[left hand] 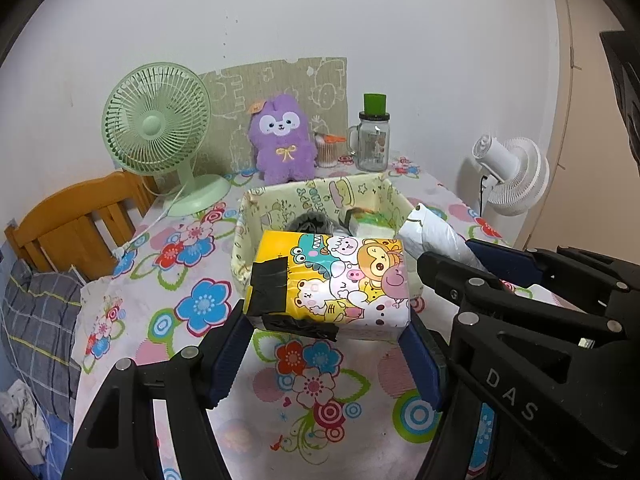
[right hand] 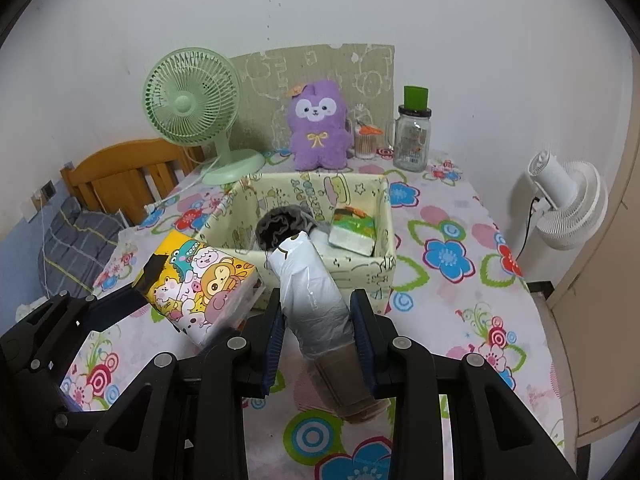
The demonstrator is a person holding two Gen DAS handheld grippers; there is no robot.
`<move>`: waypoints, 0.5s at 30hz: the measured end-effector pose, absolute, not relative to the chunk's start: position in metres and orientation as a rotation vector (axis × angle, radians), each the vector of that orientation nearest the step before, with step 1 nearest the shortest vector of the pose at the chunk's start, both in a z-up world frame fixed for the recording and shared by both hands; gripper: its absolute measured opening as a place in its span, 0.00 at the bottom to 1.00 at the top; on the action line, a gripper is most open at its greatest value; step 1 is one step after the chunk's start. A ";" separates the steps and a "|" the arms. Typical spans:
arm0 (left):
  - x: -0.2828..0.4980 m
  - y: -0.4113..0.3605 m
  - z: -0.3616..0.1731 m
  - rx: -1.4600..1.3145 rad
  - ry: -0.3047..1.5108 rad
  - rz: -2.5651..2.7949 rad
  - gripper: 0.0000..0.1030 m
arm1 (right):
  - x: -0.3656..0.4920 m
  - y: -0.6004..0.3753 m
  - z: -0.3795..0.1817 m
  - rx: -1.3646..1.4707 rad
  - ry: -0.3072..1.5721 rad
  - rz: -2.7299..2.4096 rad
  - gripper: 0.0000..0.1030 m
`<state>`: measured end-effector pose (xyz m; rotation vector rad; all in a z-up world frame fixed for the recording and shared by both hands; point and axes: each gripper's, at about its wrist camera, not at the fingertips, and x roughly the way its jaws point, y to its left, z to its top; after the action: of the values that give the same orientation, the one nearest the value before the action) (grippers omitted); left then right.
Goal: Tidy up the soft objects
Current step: 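Lift the packet and roll and carry them over the basket with both tools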
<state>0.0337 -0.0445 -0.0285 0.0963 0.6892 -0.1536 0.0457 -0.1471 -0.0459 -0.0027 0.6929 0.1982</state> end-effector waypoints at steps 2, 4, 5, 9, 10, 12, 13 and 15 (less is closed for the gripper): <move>0.036 -0.044 -0.026 0.097 0.684 -0.154 0.71 | 0.046 -0.146 -0.042 -0.004 0.687 0.198 0.35; 0.038 -0.043 -0.022 0.092 0.680 -0.155 0.71 | 0.048 -0.145 -0.039 -0.005 0.680 0.196 0.35; 0.040 -0.042 -0.020 0.090 0.677 -0.156 0.71 | 0.049 -0.145 -0.036 -0.005 0.675 0.194 0.35; 0.047 -0.042 -0.016 0.089 0.668 -0.163 0.71 | 0.055 -0.145 -0.029 -0.005 0.666 0.186 0.35; 0.049 -0.042 -0.015 0.089 0.667 -0.165 0.71 | 0.056 -0.144 -0.028 -0.006 0.664 0.185 0.35; 0.053 -0.042 -0.013 0.090 0.666 -0.167 0.71 | 0.059 -0.144 -0.026 -0.007 0.662 0.181 0.35; 0.055 -0.041 -0.013 0.090 0.666 -0.169 0.71 | 0.062 -0.144 -0.025 -0.007 0.662 0.179 0.35; 0.060 -0.040 -0.012 0.088 0.666 -0.170 0.71 | 0.065 -0.143 -0.023 -0.006 0.661 0.178 0.35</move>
<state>0.0601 -0.0403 -0.0119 0.0885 0.6663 -0.1698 0.0653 -0.1434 -0.0230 -0.0062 0.6613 0.1777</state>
